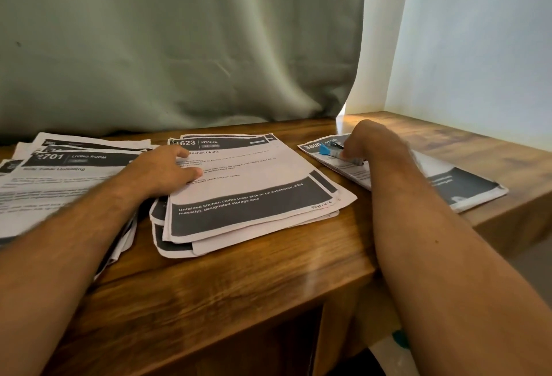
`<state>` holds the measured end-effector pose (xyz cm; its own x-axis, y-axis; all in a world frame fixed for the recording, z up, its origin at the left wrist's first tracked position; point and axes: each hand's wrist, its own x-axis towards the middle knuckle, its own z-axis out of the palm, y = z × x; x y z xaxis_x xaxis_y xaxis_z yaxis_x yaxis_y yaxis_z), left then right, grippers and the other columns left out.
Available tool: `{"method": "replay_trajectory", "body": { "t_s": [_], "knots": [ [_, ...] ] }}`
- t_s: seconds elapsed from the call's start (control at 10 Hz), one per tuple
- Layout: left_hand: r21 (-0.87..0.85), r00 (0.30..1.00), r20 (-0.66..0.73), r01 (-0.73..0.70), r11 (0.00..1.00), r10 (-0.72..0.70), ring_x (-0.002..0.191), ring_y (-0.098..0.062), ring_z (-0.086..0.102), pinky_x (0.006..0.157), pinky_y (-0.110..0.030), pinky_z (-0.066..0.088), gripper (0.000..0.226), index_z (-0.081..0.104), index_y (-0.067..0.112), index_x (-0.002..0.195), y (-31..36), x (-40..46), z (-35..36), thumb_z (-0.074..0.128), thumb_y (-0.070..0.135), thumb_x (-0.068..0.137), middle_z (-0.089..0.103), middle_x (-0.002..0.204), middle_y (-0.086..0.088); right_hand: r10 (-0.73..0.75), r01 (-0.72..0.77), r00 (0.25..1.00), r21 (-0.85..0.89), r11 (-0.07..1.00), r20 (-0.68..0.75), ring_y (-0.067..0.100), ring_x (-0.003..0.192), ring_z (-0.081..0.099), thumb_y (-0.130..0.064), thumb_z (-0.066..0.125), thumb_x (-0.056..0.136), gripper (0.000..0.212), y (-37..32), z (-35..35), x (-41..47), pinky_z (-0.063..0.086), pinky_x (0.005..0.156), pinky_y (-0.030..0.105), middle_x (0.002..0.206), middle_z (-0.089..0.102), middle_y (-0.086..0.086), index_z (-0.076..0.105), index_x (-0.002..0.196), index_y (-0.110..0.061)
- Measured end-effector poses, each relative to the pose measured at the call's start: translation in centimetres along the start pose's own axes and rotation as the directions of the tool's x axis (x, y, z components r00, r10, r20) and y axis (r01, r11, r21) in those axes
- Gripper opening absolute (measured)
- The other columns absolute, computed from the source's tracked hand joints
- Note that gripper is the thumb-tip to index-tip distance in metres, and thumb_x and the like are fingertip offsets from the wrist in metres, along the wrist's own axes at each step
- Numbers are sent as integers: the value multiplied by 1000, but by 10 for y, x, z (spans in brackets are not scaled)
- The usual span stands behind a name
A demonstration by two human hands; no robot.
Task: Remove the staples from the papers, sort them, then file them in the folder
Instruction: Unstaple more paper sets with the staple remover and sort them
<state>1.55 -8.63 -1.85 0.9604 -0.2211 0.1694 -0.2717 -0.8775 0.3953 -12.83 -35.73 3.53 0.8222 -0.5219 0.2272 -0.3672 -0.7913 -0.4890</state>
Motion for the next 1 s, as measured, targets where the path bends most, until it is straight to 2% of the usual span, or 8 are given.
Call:
{"method": "replay_trajectory", "body": {
  "t_s": [0.2,0.3,0.4,0.5,0.6,0.8,0.9,1.0],
  "knots": [
    [-45,999,-31,4,999,-5,124,-30,55,99,-39,44,57,53,21,142,4,-3,-1,69,41,92,55,143,-11,-30,35,996,53,998,-85,11,58,34,-10,53,98,7,-3,7,6,36,76,28,78,46,9,52,91,-10],
    [-152,995,-92,8,988,-23,117,-27,58,96,-36,44,46,58,18,137,2,-8,-8,67,33,94,60,138,-9,-112,122,986,78,989,-123,9,64,47,-14,56,96,15,-5,31,38,44,79,28,80,57,5,59,86,-4],
    [-420,969,-214,20,907,-120,116,-28,61,105,-37,46,37,66,13,127,-10,-13,-30,70,23,92,66,128,-9,-308,318,947,140,938,-90,4,77,61,-19,64,91,13,-33,48,33,48,81,26,84,71,-4,77,89,-16],
    [-490,956,-222,63,869,-194,115,-30,62,107,-42,47,27,70,11,114,-27,-20,-53,74,19,89,68,120,-9,-437,437,899,111,893,-24,2,75,61,-24,67,91,12,-57,64,25,48,79,26,80,69,-9,78,89,-20],
    [-363,955,-214,118,924,-206,106,-29,62,103,-43,48,29,70,5,111,-59,-30,-84,77,18,87,66,108,-9,-569,565,822,120,816,5,7,76,63,-29,69,91,11,-90,77,7,49,75,25,81,71,-7,78,91,-22],
    [-91,941,-217,245,965,-259,117,-33,60,98,-39,46,53,65,7,127,-114,-44,-102,79,35,84,65,128,-14,-718,695,694,208,688,52,-12,71,60,-29,74,87,7,-163,84,-25,38,62,1,78,68,-18,78,92,-28],
    [-36,940,-191,283,959,-284,119,-32,59,95,-38,46,59,64,8,127,-134,-44,-91,75,48,85,64,131,-13,-728,688,668,242,684,155,-2,83,63,-30,77,84,14,-200,95,-36,43,69,7,89,72,-12,78,98,-27],
    [-56,931,-120,341,939,-345,122,-31,56,93,-35,43,71,59,10,132,-152,-43,-80,72,59,83,58,138,-11,-693,708,646,89,701,320,12,94,63,-32,80,79,25,-246,128,-49,50,82,24,102,72,-6,76,103,-26]
  ]
}}
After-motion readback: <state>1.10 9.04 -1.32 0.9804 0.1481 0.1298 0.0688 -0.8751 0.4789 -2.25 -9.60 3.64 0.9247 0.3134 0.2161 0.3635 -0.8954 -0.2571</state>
